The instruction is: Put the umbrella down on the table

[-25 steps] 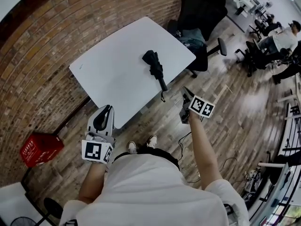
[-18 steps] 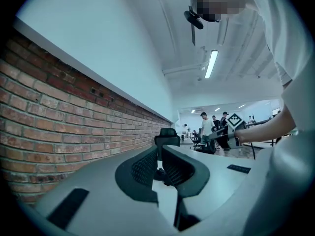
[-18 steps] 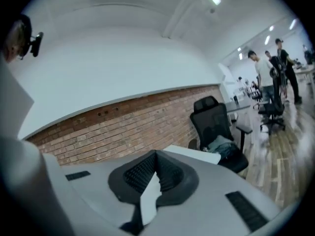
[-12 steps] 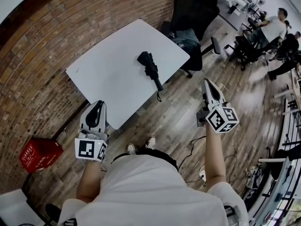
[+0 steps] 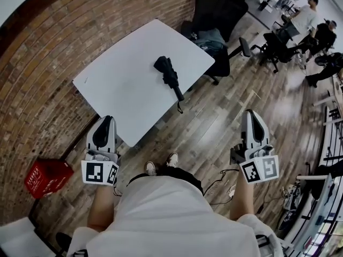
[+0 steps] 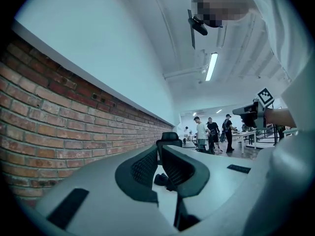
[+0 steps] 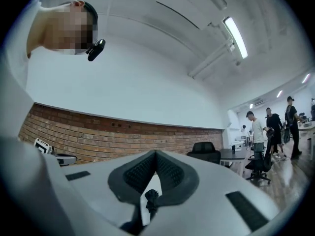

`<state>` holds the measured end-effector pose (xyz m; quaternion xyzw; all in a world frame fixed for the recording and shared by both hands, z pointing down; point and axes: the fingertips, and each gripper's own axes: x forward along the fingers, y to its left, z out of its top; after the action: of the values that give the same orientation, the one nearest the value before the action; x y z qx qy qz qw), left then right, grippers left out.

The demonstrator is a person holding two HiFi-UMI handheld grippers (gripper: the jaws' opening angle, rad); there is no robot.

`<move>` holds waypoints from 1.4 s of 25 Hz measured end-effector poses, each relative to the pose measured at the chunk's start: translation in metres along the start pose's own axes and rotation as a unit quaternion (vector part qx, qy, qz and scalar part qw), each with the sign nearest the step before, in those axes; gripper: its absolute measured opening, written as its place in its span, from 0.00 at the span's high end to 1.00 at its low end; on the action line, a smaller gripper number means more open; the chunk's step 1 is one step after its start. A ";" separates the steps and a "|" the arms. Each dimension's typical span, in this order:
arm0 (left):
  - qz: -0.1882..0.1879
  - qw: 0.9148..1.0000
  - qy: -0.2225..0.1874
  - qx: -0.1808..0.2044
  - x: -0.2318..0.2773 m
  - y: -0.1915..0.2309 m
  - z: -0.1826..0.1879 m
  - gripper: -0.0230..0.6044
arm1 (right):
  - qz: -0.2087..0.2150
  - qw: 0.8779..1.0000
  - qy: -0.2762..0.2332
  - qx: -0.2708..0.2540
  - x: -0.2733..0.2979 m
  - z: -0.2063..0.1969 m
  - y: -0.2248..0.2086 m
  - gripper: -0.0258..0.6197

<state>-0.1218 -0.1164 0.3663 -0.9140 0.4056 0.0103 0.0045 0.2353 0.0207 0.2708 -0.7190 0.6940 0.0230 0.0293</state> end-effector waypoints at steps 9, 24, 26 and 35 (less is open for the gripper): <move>-0.010 1.000 0.002 0.009 0.014 -0.016 0.001 0.89 | -0.047 0.998 0.005 0.034 -0.026 -0.022 -0.007 0.93; 0.025 0.999 0.017 0.020 0.020 -0.023 -0.001 0.89 | -0.013 1.000 0.014 -0.008 0.020 -0.034 -0.015 0.93; 0.027 0.999 0.014 0.021 0.024 -0.025 0.001 0.89 | -0.010 1.000 0.015 -0.007 0.024 -0.036 -0.017 0.93; 0.031 0.999 0.015 0.025 0.042 -0.029 0.004 0.89 | 0.002 1.000 0.016 -0.007 0.043 -0.038 -0.028 0.93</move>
<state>-0.0716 -0.1281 0.3610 -0.9006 0.4339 -0.0131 0.0212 0.2643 -0.0241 0.3056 -0.7180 0.6957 0.0167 0.0129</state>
